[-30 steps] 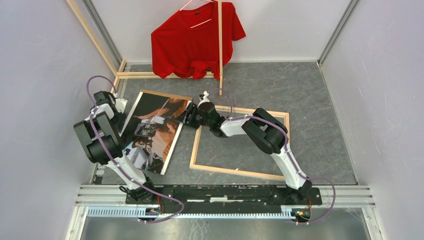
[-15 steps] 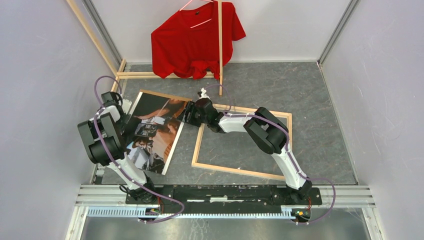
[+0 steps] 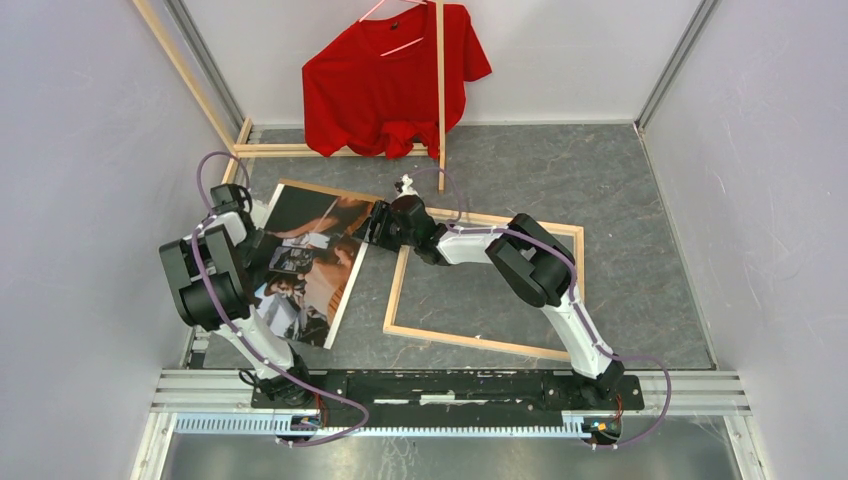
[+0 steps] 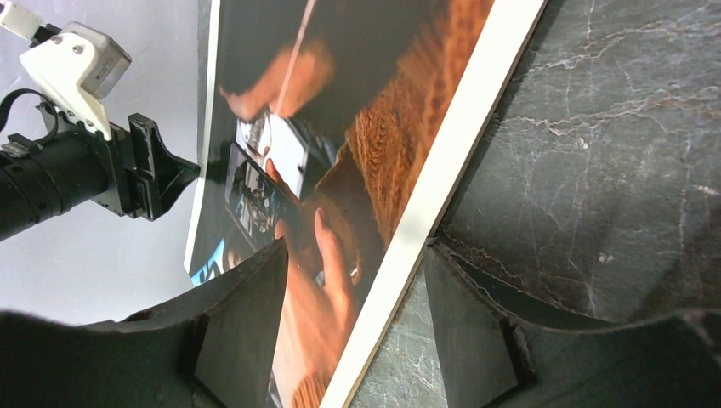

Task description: Put the photo into the frame

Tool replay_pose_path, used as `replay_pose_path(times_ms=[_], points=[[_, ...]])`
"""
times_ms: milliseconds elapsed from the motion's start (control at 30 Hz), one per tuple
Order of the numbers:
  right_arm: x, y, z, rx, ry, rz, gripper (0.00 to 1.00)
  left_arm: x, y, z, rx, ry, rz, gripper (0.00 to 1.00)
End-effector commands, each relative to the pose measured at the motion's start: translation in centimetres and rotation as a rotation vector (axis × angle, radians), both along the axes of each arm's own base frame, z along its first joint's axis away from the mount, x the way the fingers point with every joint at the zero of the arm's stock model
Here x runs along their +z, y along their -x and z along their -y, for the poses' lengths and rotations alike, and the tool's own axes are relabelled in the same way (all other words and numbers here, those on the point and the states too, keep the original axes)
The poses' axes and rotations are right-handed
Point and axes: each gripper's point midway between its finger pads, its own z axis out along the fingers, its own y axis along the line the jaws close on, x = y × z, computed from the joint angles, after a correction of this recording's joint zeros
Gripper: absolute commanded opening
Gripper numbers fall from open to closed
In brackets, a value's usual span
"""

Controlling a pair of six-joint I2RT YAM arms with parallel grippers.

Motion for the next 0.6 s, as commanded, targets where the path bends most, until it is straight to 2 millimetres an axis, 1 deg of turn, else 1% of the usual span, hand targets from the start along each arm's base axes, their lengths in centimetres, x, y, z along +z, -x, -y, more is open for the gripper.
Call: replay_pose_path(times_ms=[0,167,367,433,567], points=[[2.6,-0.3,-1.2,0.015,-0.073,0.052,0.65,-6.4,1.8,3.9,-0.058,0.190,-0.093,0.66],[3.2,-0.2,-1.2,0.020,-0.033,0.073,0.65,-6.7,1.8,4.4,-0.075,0.178,-0.106,0.66],[3.3,-0.1,-1.5,0.032,-0.017,0.082,0.64,-6.9,1.9,4.6,-0.083,0.171,-0.113,0.65],[3.8,0.1,-1.6,0.038,-0.014,0.094,0.64,-6.9,1.9,4.6,-0.084,0.169,-0.116,0.65],[5.3,-0.1,-1.7,0.038,0.001,0.137,0.64,-6.9,1.8,4.7,-0.089,0.163,-0.117,0.64]])
